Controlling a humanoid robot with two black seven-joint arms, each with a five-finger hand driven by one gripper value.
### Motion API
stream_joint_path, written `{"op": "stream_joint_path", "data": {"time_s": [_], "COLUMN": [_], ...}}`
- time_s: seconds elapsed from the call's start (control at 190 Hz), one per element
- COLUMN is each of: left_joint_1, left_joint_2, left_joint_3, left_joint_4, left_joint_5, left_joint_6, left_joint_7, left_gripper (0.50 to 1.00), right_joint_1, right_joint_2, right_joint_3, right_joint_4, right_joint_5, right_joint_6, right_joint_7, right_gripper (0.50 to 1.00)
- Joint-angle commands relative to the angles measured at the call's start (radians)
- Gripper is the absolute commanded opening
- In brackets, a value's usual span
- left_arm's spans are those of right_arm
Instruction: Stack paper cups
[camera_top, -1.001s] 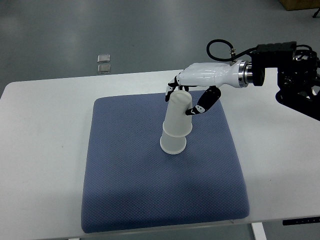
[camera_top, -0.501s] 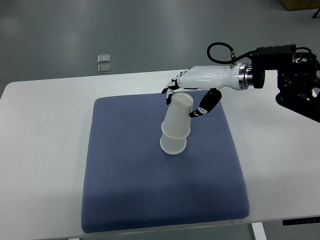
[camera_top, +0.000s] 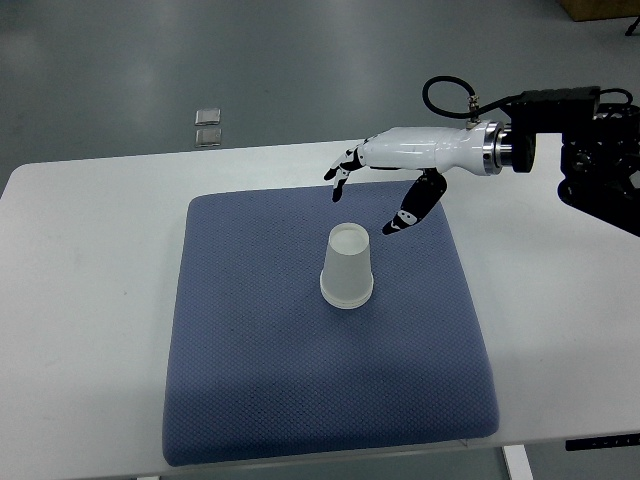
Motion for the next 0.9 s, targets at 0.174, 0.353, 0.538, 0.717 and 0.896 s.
{"op": "stream_joint_path", "data": {"time_s": [0.174,0.353,0.538,0.717,0.896], "left_joint_1": [0.000,0.000,0.000,0.000,0.000], "left_joint_2": [0.000,0.000,0.000,0.000,0.000], "left_joint_3": [0.000,0.000,0.000,0.000,0.000], "left_joint_4": [0.000,0.000,0.001,0.000,0.000], "left_joint_5": [0.000,0.000,0.000,0.000,0.000], "left_joint_6": [0.000,0.000,0.000,0.000,0.000], "left_joint_7": [0.000,0.000,0.000,0.000,0.000], "left_gripper": [1.000,1.000,1.000,1.000,1.000], "right_joint_1": [-0.098,-0.172,-0.243,-0.290,-0.316], "right_joint_2": [0.047,0.136,0.215,0.283,0.346], "right_joint_3": [0.192,0.290,0.371,0.428,0.483], "right_joint_4": [-0.207,-0.425,-0.536,-0.566,-0.609], "right_joint_5": [0.331,0.472,0.627,0.762,0.906], "right_joint_6": [-0.024,-0.178,-0.284,-0.422,-0.485], "right_joint_7": [-0.117,-0.163,-0.206,-0.212,-0.212], "right_gripper": [0.887,0.887,0.887,0.887,0.889]}}
